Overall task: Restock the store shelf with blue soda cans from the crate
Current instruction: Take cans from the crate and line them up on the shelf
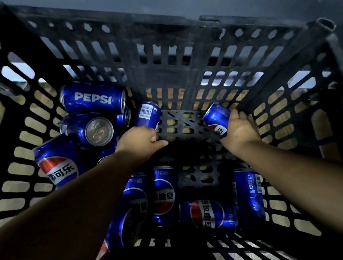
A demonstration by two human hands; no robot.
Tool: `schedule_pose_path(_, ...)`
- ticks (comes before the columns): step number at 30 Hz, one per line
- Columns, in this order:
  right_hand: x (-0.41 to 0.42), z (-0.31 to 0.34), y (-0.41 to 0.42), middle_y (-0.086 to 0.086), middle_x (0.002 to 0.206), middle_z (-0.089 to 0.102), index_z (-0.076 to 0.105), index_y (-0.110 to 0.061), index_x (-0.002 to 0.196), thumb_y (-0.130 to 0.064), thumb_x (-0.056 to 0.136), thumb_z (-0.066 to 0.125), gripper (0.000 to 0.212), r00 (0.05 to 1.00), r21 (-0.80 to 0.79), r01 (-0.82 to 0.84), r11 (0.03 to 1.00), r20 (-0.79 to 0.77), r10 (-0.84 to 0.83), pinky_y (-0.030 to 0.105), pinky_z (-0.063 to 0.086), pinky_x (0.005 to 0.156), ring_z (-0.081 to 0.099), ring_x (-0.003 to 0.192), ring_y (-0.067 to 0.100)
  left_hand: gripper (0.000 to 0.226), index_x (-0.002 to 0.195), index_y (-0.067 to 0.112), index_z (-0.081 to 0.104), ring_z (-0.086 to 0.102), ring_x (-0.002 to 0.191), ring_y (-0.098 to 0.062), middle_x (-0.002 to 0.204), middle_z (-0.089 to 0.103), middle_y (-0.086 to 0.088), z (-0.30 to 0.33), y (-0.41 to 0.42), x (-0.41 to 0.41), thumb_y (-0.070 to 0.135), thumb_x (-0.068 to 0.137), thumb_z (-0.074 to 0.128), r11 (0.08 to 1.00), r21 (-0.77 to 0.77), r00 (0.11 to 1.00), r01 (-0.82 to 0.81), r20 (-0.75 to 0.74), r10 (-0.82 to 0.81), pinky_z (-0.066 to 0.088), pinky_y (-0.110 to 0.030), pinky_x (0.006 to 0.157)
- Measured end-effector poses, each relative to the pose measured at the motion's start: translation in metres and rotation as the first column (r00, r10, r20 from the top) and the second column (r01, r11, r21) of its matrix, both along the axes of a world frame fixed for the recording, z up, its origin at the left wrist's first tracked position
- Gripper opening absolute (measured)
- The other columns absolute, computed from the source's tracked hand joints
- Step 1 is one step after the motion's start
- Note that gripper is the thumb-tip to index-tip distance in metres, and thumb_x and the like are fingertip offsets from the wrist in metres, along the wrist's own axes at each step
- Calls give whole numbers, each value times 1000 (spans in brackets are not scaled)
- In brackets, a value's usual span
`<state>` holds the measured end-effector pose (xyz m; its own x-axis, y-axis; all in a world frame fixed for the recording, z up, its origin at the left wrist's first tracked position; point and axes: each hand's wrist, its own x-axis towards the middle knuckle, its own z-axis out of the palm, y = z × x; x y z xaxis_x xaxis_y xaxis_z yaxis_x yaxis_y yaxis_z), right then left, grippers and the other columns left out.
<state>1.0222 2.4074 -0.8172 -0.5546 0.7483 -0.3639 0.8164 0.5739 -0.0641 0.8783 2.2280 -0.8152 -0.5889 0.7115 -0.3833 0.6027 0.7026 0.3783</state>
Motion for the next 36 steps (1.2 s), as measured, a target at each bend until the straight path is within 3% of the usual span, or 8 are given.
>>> schedule_pose_path(4, 0, 3, 7, 15, 141, 30, 7, -1, 147, -28, 81, 69, 95, 992, 45, -85, 995, 92, 81, 36, 29, 106, 29, 130, 31, 41, 60, 20, 36, 46, 72, -16, 63, 42, 6, 1, 1, 2, 38, 92, 52, 999, 42, 1000, -30, 6, 30, 29, -27, 62)
schedule_pose_path(8, 0, 3, 6, 13, 135, 31, 31, -6, 135, -37, 75, 75, 81, 989, 35, -95, 995, 119, 91, 34, 30, 104, 29, 127, 31, 40, 61, 21, 36, 46, 72, -15, 64, 42, 6, 1, -1, 2, 38, 94, 49, 999, 24, 999, -33, 19, 33, 29, -27, 62)
schedule_pose_path(15, 5, -8, -8, 18, 130, 44, 19, -12, 137, -22, 72, 78, 88, 999, -124, 43, 991, 3, -43, 37, 41, 92, 47, 118, 35, 42, 59, 20, 35, 47, 75, -18, 65, 43, 4, 2, -2, 0, 37, 94, 50, 999, -28, 1000, 17, 21, -16, 31, -26, 64)
schedule_pose_path(20, 13, 12, -21, 19, 128, 49, 37, -5, 125, -30, 73, 78, 71, 973, -263, 201, 944, -56, -223, 34, 42, 90, 48, 117, 35, 36, 69, 12, 47, 52, 88, -24, 81, 47, -3, 30, -10, -2, 37, 95, 48, 1000, -21, 1000, 11, 19, -10, 36, -27, 72)
schedule_pose_path(24, 26, 72, -45, 13, 123, 55, 42, -7, 123, -33, 73, 78, 67, 867, -427, 360, 830, -177, -466, 25, 39, 75, 55, 108, 29, 39, 82, 2, 63, 58, 88, -29, 84, 58, -12, 81, -26, 20, 36, 95, 49, 998, -42, 991, -54, 117, 58, 41, -30, 72)
schedule_pose_path(27, 29, 133, -59, 6, 110, 58, 45, -8, 118, -32, 74, 78, 60, 794, -502, 379, 777, -253, -552, 17, 33, 54, 54, 84, 22, 34, 84, 5, 65, 61, 86, -27, 79, 61, -6, 136, -34, 33, 30, 96, 45, 985, -156, 963, -76, 245, 114, 42, -26, 68)
schedule_pose_path(30, 31, 202, -71, 4, 104, 58, 45, -8, 117, -28, 73, 79, 59, 737, -573, 367, 733, -303, -605, 14, 36, 46, 51, 76, 18, 32, 117, 1, 58, 61, 100, -29, 108, 64, -15, 209, -35, 46, 20, 98, 42, 962, -204, 909, -180, 340, 242, 42, -27, 71)
schedule_pose_path(36, 33, 362, -80, 1, 93, 59, 49, -9, 111, -28, 72, 80, 54, 706, -597, 310, 740, -377, -600, 20, 39, 50, 54, 67, 14, 24, 92, -2, 67, 64, 80, -30, 87, 68, -21, 360, -36, 40, 18, 91, 55, 961, -168, 860, -218, 432, 270, 48, -30, 67)
